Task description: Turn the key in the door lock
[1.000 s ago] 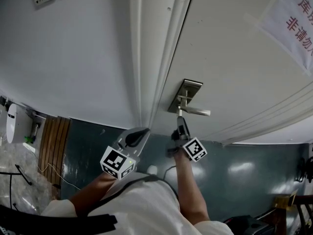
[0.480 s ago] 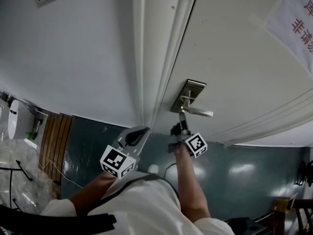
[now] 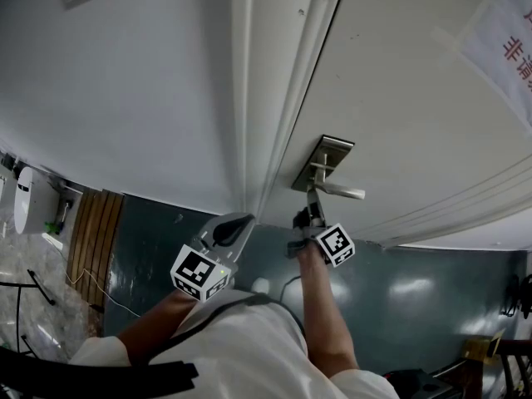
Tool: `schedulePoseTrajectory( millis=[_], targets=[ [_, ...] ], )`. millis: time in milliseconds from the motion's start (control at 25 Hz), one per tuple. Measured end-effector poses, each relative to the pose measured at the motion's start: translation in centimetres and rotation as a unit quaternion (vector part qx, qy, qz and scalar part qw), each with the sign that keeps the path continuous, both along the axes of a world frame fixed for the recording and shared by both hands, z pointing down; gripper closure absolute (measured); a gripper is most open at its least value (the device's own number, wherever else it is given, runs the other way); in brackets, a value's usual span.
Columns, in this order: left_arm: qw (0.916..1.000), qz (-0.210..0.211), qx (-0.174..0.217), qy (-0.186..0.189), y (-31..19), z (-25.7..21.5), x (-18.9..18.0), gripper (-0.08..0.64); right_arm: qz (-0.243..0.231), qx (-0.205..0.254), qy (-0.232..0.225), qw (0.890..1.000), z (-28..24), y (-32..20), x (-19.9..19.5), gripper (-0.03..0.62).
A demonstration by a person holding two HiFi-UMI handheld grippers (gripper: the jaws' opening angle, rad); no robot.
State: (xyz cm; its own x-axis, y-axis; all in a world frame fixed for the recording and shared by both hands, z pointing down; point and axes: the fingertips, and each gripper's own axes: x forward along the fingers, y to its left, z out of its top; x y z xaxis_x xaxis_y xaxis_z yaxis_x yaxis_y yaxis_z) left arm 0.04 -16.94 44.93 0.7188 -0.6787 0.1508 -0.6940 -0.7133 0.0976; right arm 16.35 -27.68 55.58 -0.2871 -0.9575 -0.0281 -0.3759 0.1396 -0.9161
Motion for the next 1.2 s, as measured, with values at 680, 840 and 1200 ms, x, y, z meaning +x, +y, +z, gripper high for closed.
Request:
schedulePoseTrajectory(
  millis=[680,840,1200],
  targets=[
    [0.9999,0.009,0.004,0.004,-0.3,-0.2,-0.8,0.555,0.006,-0.026,0.211,0.977,-0.5,0.0,-0.6,0.555],
    [0.9999,0.012,0.004,0.007,-0.5,-0.3,-1.1,0.555,0.005,-0.032,0.263,0.964,-0.3,0.0,-0.7,0.554],
    [0.9997,0.020,0.006,0.009,-0.6,-0.5,-1.3,0.555,-0.004,-0.037,0.406,0.913,-0.6,0.0,-1.1,0.545]
  ],
)
